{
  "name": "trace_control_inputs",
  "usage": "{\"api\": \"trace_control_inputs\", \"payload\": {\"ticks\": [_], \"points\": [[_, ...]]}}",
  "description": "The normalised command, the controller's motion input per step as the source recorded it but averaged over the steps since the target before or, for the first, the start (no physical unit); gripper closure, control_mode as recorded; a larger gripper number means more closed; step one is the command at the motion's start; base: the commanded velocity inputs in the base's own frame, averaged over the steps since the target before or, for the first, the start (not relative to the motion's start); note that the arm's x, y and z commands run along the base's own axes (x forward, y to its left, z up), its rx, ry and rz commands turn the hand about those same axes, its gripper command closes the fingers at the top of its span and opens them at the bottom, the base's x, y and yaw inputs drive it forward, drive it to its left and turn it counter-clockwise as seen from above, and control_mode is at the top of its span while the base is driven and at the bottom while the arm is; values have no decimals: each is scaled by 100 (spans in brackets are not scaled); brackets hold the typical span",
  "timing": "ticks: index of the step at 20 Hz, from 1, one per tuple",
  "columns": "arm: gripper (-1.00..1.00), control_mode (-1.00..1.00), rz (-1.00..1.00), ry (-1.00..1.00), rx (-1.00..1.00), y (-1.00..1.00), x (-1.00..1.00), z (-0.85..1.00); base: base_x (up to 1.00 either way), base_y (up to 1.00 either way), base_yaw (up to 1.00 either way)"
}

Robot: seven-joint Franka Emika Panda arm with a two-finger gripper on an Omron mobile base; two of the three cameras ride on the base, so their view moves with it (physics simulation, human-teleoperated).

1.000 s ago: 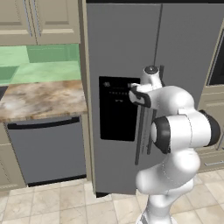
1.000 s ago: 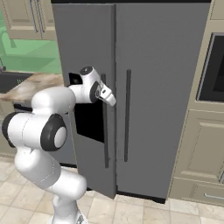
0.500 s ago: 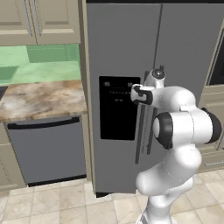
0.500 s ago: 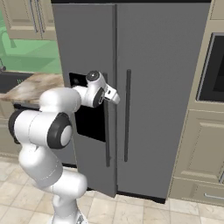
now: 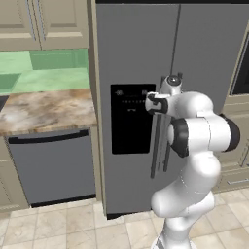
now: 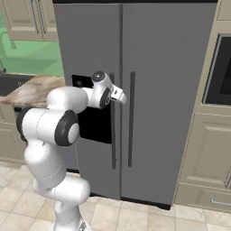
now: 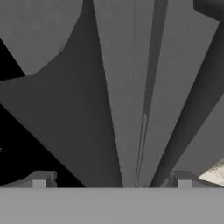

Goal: Store the hot dog in the freezer for long-term storage. Close the freezer door after placing the cooked food.

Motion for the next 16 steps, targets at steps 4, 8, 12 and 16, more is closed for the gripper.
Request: {"api": "trace_control_inputs", "payload": {"ticks": [4,8,12,16], "points": [[-100,-100,0,-2,-2,0,24,0,0,0,0],[-100,-100,0,-13,0,0,27,0,0,0,0],[-100,-100,0,-15,0,0,42,0,0,0,0],[-100,-100,0,-20,0,-2,51,0,0,0,0]]}}
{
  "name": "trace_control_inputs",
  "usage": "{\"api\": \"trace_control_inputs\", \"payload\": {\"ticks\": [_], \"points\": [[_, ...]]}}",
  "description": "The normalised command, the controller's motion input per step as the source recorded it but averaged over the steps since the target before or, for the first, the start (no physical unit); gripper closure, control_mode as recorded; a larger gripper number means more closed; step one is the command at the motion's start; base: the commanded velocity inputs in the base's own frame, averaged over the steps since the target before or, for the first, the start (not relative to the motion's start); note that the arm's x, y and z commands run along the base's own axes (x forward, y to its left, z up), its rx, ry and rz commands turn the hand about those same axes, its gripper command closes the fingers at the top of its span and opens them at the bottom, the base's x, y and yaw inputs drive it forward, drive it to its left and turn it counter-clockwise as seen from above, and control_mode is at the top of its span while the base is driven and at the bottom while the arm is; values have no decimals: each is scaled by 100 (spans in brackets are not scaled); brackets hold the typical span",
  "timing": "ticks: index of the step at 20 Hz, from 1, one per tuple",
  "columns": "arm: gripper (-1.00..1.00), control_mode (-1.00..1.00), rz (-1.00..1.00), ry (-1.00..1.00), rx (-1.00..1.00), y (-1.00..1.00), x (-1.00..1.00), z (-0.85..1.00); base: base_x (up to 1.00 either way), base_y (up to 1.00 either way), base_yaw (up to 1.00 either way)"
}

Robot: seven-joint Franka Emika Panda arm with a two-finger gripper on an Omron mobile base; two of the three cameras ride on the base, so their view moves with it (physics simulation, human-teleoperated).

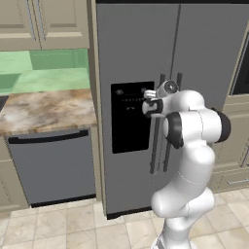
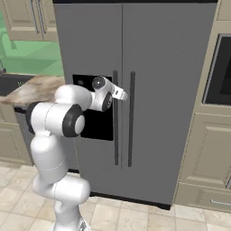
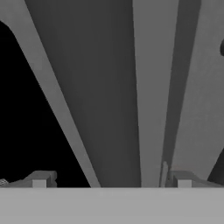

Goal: Store the hot dog in the freezer for long-term storage. Close the freezer door after placing the cooked food.

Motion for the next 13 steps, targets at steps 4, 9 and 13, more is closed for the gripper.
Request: {"api": "trace_control_inputs", "payload": {"ticks": [4,9,13], "points": [[-100,-100,0,-10,0,0,49,0,0,0,0],[-100,-100,1,0,0,-2,41,5,0,0,0],[-100,-100,1,10,0,-1,22,32,0,0,0]]}}
